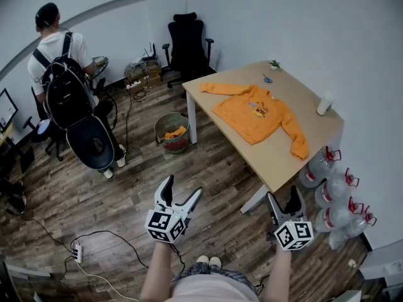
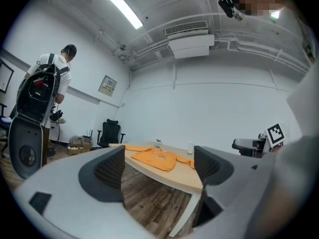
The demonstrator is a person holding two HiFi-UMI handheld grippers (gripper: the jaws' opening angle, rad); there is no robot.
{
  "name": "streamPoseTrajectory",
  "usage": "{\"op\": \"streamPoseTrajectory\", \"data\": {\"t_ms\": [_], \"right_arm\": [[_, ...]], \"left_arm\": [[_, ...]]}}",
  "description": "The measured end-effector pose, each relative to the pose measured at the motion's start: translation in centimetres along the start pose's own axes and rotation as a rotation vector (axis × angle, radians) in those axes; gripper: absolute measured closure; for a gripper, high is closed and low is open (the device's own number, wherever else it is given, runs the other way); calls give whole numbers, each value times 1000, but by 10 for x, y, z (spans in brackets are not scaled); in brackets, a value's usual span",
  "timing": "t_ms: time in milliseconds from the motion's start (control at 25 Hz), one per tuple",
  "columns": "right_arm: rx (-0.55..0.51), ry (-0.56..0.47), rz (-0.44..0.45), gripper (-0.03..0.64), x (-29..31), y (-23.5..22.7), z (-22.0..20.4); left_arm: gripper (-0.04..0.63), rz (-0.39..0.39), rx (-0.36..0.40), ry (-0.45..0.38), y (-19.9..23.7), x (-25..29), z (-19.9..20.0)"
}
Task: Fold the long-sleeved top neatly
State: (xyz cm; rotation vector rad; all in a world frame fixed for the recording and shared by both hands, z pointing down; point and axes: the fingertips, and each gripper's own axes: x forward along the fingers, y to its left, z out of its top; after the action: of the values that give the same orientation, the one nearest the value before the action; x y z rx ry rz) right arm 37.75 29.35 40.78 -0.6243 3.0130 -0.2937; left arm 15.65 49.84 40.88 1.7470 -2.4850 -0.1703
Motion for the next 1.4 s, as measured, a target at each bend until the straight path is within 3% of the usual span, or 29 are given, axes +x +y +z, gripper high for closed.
{"op": "streamPoseTrajectory", "data": {"t_ms": [440, 960, 1400], "right_arm": [[-6, -7, -26, 170, 21, 6, -10], [-4, 7, -32, 172, 56, -10, -16], [-16, -13, -70, 172, 154, -51, -20]], "left_arm": [[178, -49, 16, 3, 13, 22, -5], [178, -47, 27, 28, 32, 59, -13], [178, -68, 56, 27, 82, 154, -12]]}}
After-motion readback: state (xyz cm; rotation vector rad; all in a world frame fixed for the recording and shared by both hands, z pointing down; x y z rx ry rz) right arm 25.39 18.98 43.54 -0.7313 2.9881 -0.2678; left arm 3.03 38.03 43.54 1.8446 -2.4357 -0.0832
